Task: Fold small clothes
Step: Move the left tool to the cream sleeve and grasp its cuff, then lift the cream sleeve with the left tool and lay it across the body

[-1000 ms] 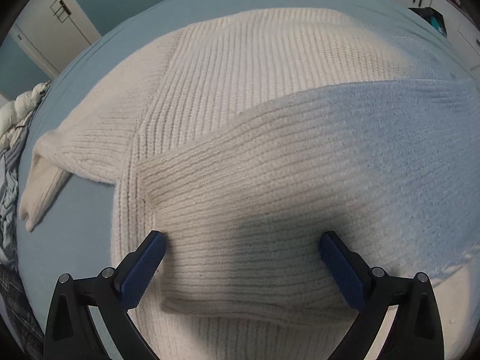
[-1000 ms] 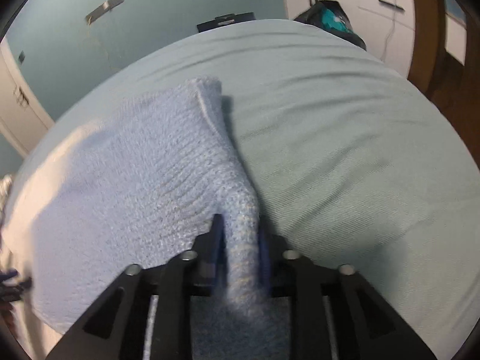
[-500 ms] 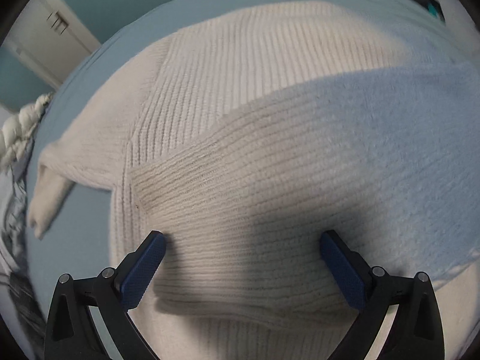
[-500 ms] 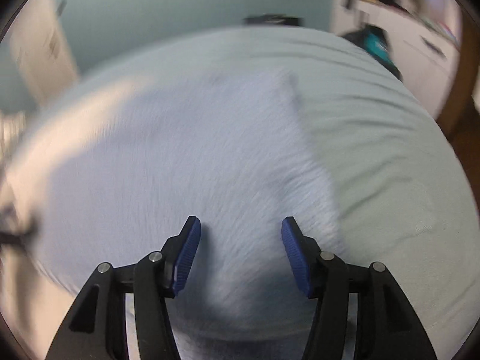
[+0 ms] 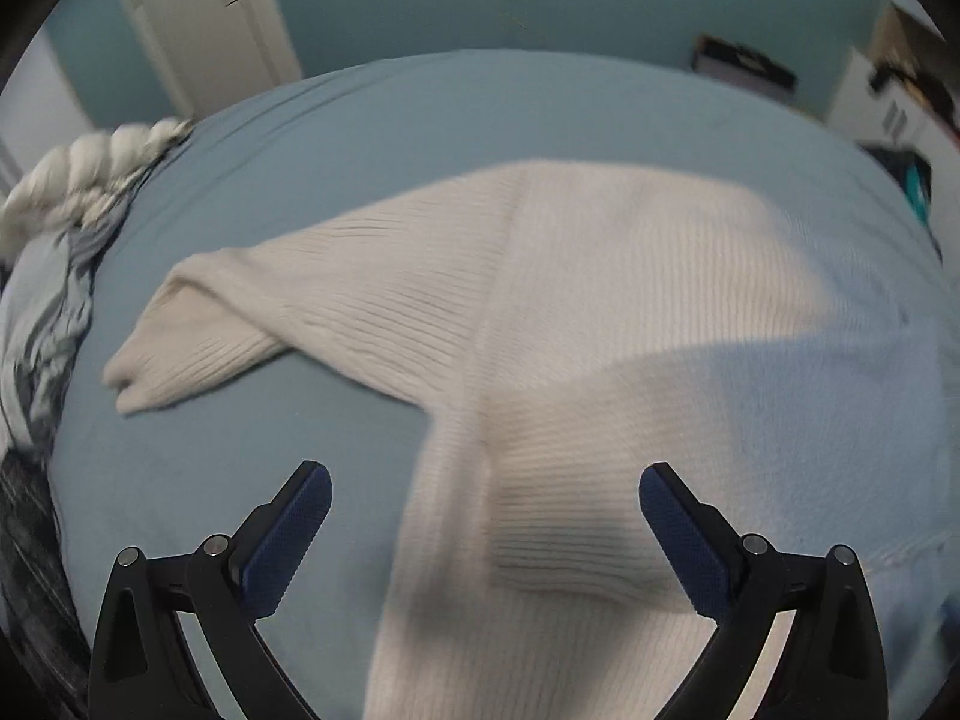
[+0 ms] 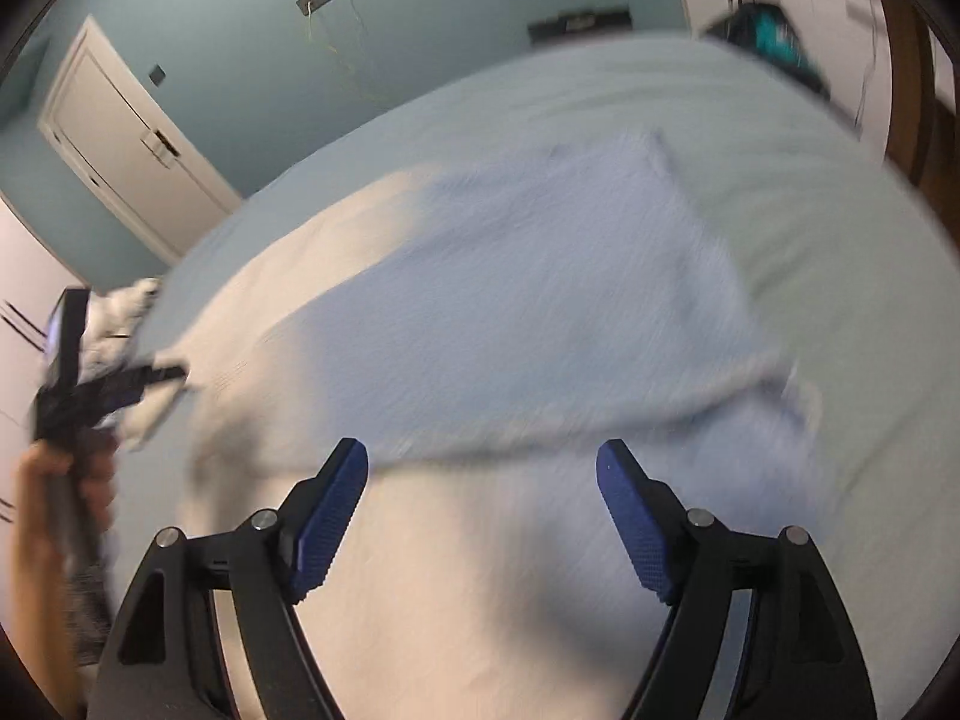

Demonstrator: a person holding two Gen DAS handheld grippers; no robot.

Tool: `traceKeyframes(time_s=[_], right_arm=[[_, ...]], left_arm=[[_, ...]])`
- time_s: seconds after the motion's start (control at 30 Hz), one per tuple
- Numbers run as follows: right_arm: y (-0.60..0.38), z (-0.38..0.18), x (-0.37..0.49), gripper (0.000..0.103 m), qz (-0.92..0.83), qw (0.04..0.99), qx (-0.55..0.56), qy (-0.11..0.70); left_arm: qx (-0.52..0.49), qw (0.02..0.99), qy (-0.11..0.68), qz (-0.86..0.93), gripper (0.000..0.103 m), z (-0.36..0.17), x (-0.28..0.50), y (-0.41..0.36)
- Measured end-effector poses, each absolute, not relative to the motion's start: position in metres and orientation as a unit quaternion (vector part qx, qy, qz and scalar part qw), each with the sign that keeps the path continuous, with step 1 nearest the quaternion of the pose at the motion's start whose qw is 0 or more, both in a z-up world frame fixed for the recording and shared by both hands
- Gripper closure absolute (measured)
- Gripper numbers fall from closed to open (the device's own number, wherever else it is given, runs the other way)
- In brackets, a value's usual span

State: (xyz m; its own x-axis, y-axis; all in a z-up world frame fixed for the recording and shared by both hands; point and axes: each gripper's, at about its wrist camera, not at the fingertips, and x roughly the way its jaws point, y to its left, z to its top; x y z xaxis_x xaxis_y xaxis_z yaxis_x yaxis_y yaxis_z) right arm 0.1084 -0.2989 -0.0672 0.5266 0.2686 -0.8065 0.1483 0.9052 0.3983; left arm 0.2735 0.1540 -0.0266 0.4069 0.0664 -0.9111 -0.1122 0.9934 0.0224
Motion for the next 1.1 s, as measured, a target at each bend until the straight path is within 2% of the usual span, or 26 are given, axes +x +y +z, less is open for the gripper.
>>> traceKeyframes(time_s=[0.13,0.3,0.47,0.57,0.8,0.83,0.87,0.9,0.93,0.97,1.0,1.1], right_arm=[[-0.277,-0.083,0.082,0.027,0.050,0.824,0.249,0.506],[-0.265,-0.110,0.119,0.027,0.060,0.812,0.203,0.544],[-0.261,-0.113,0.137,0.027,0.069,0.813,0.201,0.542],[-0.258,-0.114,0.127,0.027,0.065,0.819,0.171,0.544],[-0.264,-0.120,0.127,0.027,0.070,0.808,0.183,0.556],[-0.264,-0.122,0.128,0.027,0.070,0.808,0.181,0.557],[-0.265,-0.122,0.128,0.027,0.069,0.807,0.178,0.559],[-0.265,-0.123,0.129,0.027,0.067,0.806,0.175,0.561],[-0.264,-0.124,0.130,0.027,0.067,0.806,0.172,0.563],[-0.263,-0.125,0.131,0.027,0.065,0.805,0.168,0.565],[-0.265,-0.124,0.130,0.027,0.065,0.806,0.165,0.565],[-0.264,-0.123,0.128,0.027,0.064,0.807,0.162,0.564]], left_arm=[[-0.139,0.823,0.548,0.053,0.000,-0.022,0.274,0.212],[-0.276,0.760,0.585,0.068,0.000,-0.071,0.267,0.292],[-0.304,0.764,0.556,0.120,0.000,-0.077,0.297,0.357],[-0.343,0.737,0.562,0.151,0.000,-0.099,0.330,0.392],[-0.376,0.720,0.551,0.193,0.002,-0.122,0.386,0.430],[-0.373,0.721,0.552,0.191,0.006,-0.124,0.391,0.429],[-0.370,0.721,0.555,0.187,0.018,-0.127,0.396,0.428],[-0.368,0.718,0.563,0.180,0.039,-0.132,0.402,0.431],[-0.366,0.713,0.571,0.177,0.054,-0.138,0.407,0.433],[-0.364,0.709,0.577,0.177,0.076,-0.140,0.409,0.433],[-0.368,0.712,0.572,0.173,0.089,-0.139,0.409,0.433],[-0.354,0.743,0.543,0.166,0.093,-0.105,0.405,0.431]])
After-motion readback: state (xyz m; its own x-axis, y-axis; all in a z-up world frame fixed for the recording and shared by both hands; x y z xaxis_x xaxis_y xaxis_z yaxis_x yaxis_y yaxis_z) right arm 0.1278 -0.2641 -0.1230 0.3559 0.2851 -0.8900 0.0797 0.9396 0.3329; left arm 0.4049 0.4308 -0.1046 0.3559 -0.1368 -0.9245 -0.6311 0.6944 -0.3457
